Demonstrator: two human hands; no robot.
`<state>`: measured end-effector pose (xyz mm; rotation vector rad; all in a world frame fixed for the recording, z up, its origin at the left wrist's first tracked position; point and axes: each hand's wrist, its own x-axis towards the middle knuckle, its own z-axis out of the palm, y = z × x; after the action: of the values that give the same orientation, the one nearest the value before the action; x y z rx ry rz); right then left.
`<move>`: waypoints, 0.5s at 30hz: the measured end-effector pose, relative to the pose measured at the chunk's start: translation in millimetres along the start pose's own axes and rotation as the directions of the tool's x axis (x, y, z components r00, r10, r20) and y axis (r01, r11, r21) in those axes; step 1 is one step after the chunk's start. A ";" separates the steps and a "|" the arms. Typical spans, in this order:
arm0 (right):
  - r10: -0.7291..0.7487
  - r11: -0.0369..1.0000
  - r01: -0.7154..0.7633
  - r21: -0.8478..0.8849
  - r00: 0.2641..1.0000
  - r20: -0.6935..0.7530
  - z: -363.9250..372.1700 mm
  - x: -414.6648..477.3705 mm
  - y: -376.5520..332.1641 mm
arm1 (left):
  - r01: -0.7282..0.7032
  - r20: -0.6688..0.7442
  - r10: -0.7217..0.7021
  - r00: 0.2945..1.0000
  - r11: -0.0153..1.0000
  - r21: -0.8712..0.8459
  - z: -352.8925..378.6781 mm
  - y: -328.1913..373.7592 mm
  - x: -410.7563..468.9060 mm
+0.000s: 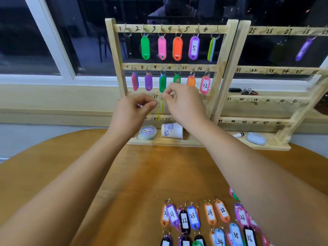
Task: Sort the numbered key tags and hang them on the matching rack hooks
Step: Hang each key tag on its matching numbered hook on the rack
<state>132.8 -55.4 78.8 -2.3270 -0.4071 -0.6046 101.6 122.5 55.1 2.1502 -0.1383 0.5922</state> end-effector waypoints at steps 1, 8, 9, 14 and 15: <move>-0.001 1.000 0.001 -0.011 1.000 0.011 0.7 0.6 -1.2 | -0.001 -0.009 0.001 1.000 1.000 -0.014 0.8 2.4 2.5; 0.017 0.999 -0.016 -0.051 1.000 0.026 3.4 1.7 2.3 | 0.002 -0.061 -0.004 0.998 0.999 -0.037 13.5 18.0 15.6; 0.015 0.998 -0.013 -0.063 0.999 0.031 3.2 1.4 2.2 | 0.005 -0.073 -0.007 0.997 1.000 -0.021 14.8 17.8 16.9; 0.030 0.995 -0.027 -0.095 0.999 0.032 2.8 1.2 1.4 | 0.010 -0.100 0.002 0.995 0.993 0.115 17.5 21.0 22.1; 0.034 0.994 -0.030 -0.102 0.999 0.030 1.8 1.0 1.7 | 0.011 -0.099 0.004 0.995 0.988 0.151 17.1 21.7 23.0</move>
<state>135.0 -55.3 77.2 -2.4385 -0.3607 -0.5855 121.4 98.4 72.9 2.2614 -0.0356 0.7264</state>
